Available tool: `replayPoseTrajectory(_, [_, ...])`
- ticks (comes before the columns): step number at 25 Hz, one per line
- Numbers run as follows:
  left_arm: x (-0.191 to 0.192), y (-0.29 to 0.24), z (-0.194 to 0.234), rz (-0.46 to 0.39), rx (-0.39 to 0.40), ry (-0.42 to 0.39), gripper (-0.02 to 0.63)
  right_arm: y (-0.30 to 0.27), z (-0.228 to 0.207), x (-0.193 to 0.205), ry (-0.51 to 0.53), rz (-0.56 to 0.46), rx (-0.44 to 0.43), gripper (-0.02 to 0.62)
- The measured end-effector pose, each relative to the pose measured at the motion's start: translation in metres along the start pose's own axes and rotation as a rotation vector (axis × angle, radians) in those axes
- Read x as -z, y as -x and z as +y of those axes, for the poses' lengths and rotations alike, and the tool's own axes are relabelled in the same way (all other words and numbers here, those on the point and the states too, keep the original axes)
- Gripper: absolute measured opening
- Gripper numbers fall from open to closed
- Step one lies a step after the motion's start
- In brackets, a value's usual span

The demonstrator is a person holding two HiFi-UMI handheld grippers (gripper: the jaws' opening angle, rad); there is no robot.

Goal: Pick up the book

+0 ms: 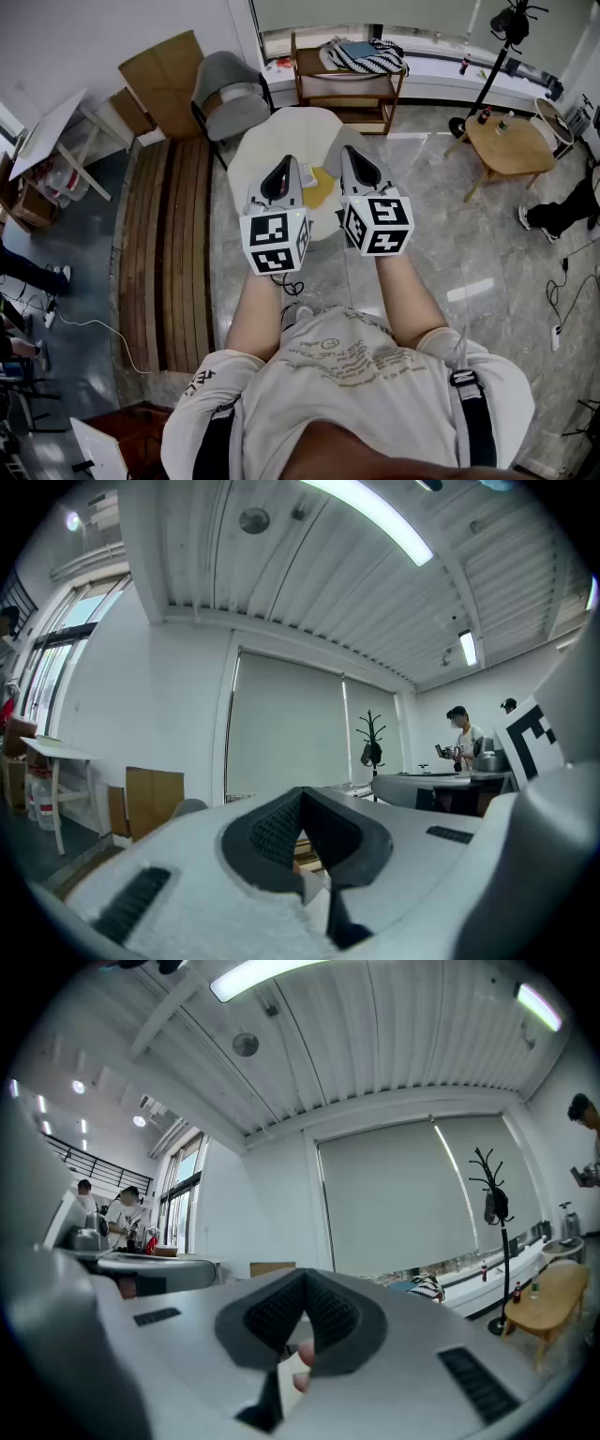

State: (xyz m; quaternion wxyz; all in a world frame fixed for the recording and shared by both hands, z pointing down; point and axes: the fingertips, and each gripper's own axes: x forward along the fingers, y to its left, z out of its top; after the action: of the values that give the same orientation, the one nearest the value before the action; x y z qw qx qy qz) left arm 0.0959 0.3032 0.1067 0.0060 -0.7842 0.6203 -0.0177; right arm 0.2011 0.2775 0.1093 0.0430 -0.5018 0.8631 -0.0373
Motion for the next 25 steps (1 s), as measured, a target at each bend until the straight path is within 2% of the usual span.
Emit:
replayPoseTrajectory(9, [-0.001,0.003,0.011,-0.013,-0.002,-0.006,0.014,-0.01,0.018,0.009,-0.044,0.028,-0.044,0.026])
replayPoseTrajectory(13, [-0.001,0.001,0.023,-0.02,-0.003,-0.004,0.014,-0.022,0.031,0.011,-0.03,0.042,-0.065,0.026])
replayPoseTrajectory(25, [0.012,-0.007,0.086,0.007,0.01,-0.002,0.014,-0.068,0.063,0.026,-0.045,0.058,-0.024,0.026])
